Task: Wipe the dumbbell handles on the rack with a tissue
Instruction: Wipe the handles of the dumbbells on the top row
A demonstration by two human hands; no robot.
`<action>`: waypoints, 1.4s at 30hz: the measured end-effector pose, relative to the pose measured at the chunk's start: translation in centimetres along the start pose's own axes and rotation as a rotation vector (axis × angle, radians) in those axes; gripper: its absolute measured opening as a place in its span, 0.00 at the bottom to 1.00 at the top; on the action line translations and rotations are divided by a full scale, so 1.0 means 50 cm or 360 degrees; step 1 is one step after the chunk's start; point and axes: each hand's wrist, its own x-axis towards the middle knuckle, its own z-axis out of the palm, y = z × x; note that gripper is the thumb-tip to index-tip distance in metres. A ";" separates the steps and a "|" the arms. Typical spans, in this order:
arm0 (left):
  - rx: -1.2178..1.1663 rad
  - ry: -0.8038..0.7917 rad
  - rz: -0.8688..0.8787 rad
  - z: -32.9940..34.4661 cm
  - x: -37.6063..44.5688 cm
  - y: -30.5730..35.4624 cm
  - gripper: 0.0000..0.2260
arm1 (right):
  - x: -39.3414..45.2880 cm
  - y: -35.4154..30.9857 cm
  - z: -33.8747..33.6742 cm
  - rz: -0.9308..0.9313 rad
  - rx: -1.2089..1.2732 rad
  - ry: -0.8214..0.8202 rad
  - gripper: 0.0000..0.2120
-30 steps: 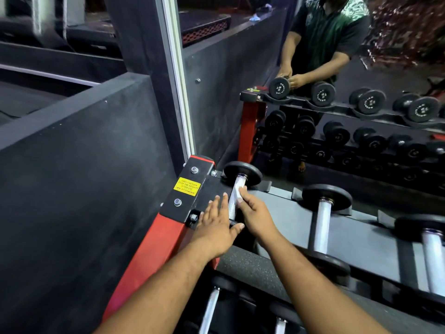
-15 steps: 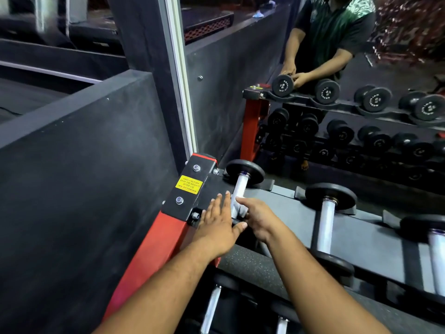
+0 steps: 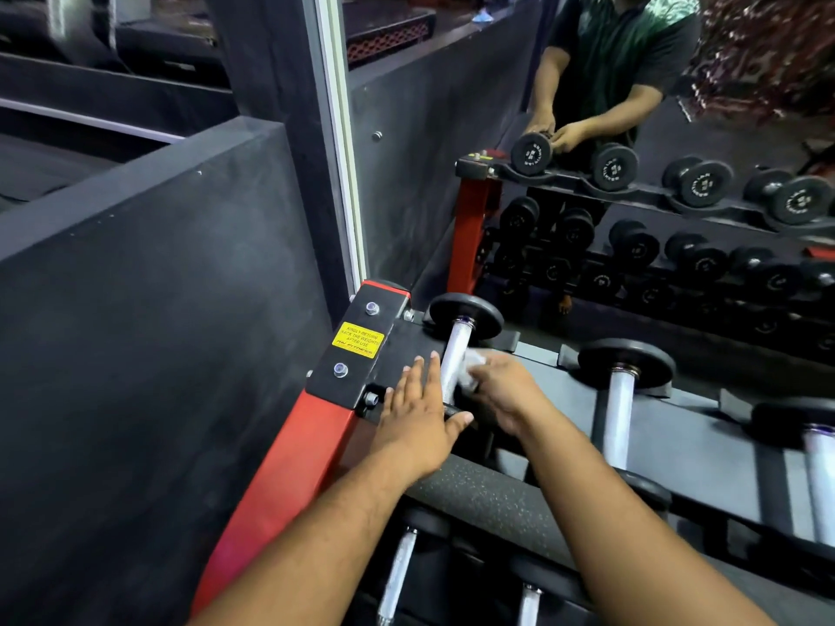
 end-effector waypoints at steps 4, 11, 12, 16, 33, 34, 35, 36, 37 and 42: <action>-0.0023 0.0014 0.0022 0.004 -0.002 -0.002 0.40 | 0.010 -0.030 0.010 -0.0738 -0.1579 0.0110 0.20; -0.0160 0.0110 0.0083 0.013 -0.003 -0.009 0.41 | -0.061 -0.026 -0.041 -0.1033 -0.2171 -0.0794 0.26; -0.0165 0.0119 0.0091 0.013 -0.006 -0.009 0.41 | -0.074 -0.026 -0.050 -0.0977 -0.2165 -0.0783 0.25; -0.0093 0.0138 0.0079 0.007 -0.013 -0.003 0.39 | -0.114 -0.029 -0.098 -0.0761 -0.2261 -0.0574 0.26; 0.0011 -0.0085 0.0229 0.175 -0.127 0.356 0.40 | -0.257 0.047 -0.421 -0.0819 -0.1834 -0.0179 0.20; 0.0009 -0.0088 0.0203 0.186 -0.126 0.365 0.40 | -0.249 0.044 -0.423 -0.0870 -0.1879 -0.0277 0.21; -0.0001 -0.0066 0.0169 0.197 -0.125 0.375 0.41 | -0.241 0.040 -0.430 -0.0926 -0.1973 -0.0388 0.23; -0.0017 -0.0034 0.0138 0.204 -0.124 0.379 0.41 | -0.236 0.032 -0.432 -0.0941 -0.2058 -0.0476 0.24; -0.0031 -0.0009 0.0113 0.207 -0.123 0.379 0.41 | -0.228 0.028 -0.434 -0.0996 -0.2175 -0.0520 0.25; -0.0035 0.0022 0.0110 0.199 -0.105 0.384 0.42 | -0.191 0.033 -0.445 -0.0917 -0.2147 -0.0229 0.34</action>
